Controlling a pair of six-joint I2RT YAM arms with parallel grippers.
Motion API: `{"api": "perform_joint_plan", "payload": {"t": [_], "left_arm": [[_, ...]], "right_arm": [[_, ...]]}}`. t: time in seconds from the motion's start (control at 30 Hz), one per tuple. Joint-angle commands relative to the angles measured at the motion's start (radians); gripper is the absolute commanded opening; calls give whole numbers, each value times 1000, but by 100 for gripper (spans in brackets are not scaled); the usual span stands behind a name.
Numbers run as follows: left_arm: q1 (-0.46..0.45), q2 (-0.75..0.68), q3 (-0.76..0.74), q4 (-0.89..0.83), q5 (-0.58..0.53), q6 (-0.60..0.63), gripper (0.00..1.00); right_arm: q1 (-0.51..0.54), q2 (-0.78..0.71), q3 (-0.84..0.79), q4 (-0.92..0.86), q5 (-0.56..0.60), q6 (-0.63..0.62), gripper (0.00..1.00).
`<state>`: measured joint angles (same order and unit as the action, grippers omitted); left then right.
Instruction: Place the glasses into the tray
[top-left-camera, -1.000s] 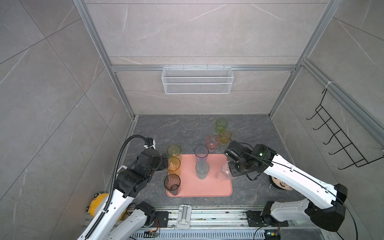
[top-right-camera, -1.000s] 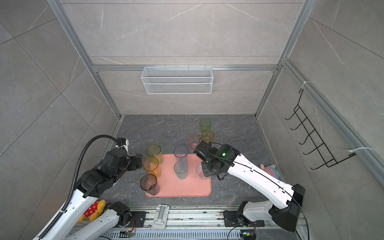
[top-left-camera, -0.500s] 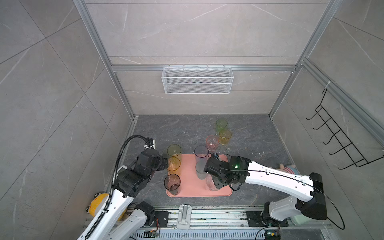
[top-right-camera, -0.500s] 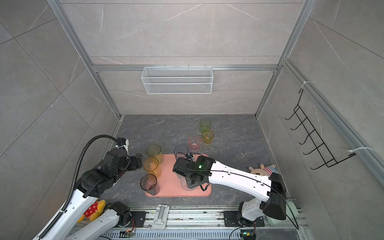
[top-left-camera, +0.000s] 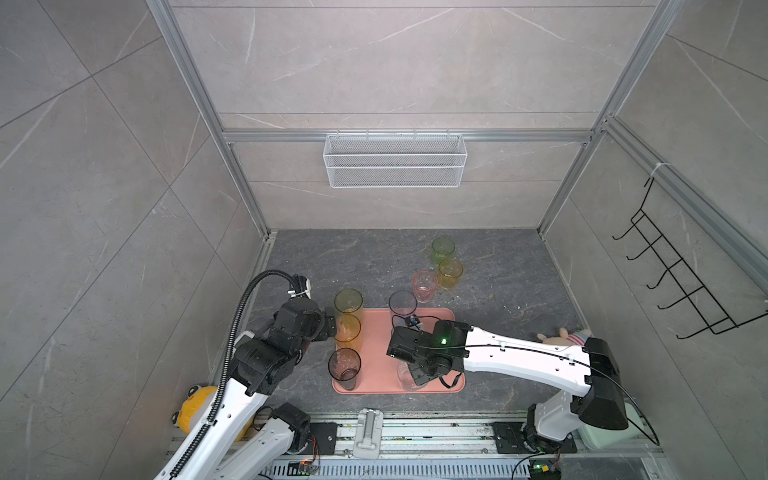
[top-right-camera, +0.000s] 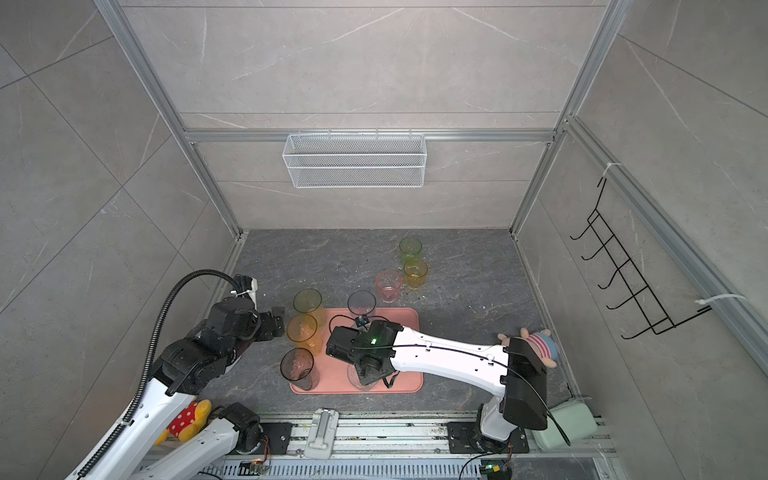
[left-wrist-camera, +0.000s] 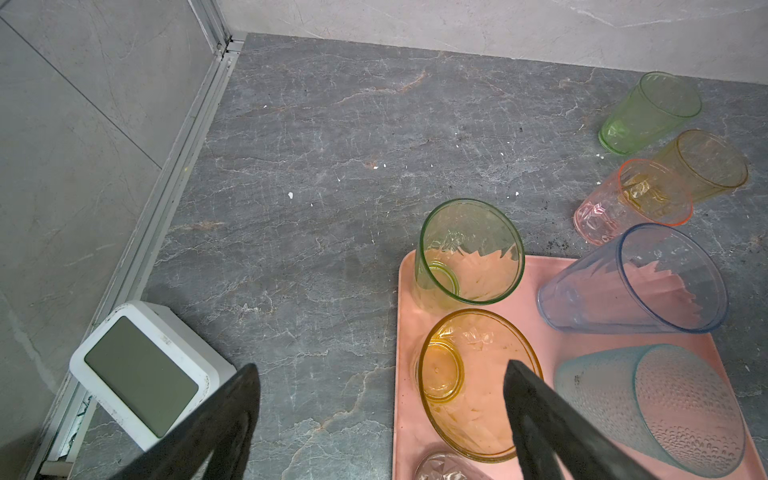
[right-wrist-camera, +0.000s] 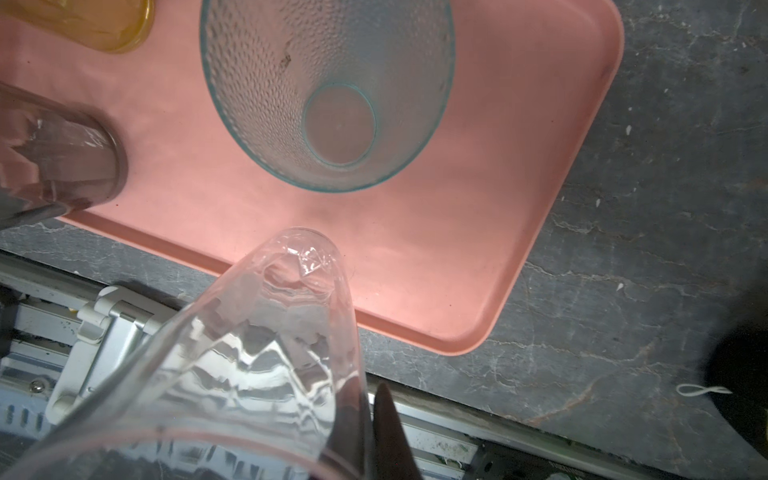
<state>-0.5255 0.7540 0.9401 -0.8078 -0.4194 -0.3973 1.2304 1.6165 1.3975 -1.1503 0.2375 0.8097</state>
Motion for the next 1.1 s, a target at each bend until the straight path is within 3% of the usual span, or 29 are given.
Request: {"api": "perform_joint_plan", "payload": {"t": [0.0,0.63,0.93,1.07], "left_arm": [[-6,-8,11,0,-15,-12,92],[-24,-19,7,-6,-29,-15,92],[-32,-23,9,-11,-42,-15,92],[-36,-27,8,-12,-47,-18,92]], "right_arm": [[8,21,43,-2,-3,27,0],[7,81,47,32,3,26,0],[7,116,51,55,-6,24,8],[7,121,52,54,0,24,16]]}}
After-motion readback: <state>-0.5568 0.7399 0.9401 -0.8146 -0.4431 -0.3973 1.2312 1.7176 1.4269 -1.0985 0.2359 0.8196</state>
